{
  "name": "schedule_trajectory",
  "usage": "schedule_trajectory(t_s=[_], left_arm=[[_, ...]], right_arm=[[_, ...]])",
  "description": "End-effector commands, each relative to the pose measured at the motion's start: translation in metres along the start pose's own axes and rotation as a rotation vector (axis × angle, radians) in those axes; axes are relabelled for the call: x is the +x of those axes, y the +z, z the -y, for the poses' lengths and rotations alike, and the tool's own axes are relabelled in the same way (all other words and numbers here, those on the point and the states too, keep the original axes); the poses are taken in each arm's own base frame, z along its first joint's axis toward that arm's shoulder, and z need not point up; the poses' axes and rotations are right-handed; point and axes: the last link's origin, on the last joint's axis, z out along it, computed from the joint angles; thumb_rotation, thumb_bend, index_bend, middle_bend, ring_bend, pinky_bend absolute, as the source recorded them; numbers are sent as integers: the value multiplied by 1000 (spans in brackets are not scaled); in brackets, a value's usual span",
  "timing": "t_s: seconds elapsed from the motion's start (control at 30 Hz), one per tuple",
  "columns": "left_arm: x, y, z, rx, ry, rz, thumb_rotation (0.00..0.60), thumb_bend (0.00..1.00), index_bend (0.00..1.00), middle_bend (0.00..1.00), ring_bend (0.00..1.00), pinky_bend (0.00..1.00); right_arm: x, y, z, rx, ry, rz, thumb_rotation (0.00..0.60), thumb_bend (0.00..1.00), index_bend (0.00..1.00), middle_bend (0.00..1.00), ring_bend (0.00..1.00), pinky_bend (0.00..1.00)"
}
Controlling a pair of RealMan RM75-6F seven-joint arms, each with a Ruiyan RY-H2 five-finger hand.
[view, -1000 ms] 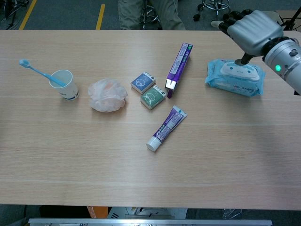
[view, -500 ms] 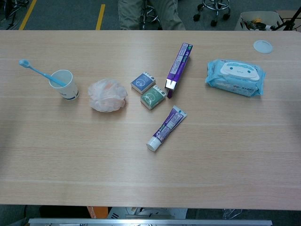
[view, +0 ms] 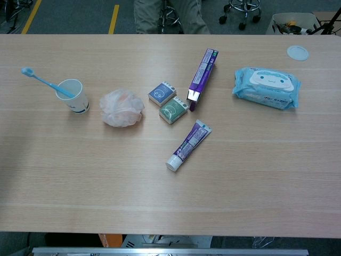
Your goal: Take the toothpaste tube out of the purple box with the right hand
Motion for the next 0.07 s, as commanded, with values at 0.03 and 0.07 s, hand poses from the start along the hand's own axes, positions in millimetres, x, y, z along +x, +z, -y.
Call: schedule_trajectory(t_s=[0.03, 0.07], left_arm=[[1, -1, 1, 4, 2, 2, 600, 319, 0, 0, 0, 45], [0, -1, 1, 4, 3, 5, 600, 319, 0, 0, 0, 45]], right_arm=[[-2, -2, -1, 1, 8, 6, 600, 153, 377, 366, 231, 266], [-3, -2, -1, 2, 9, 9, 600, 153, 377, 365, 231, 266]])
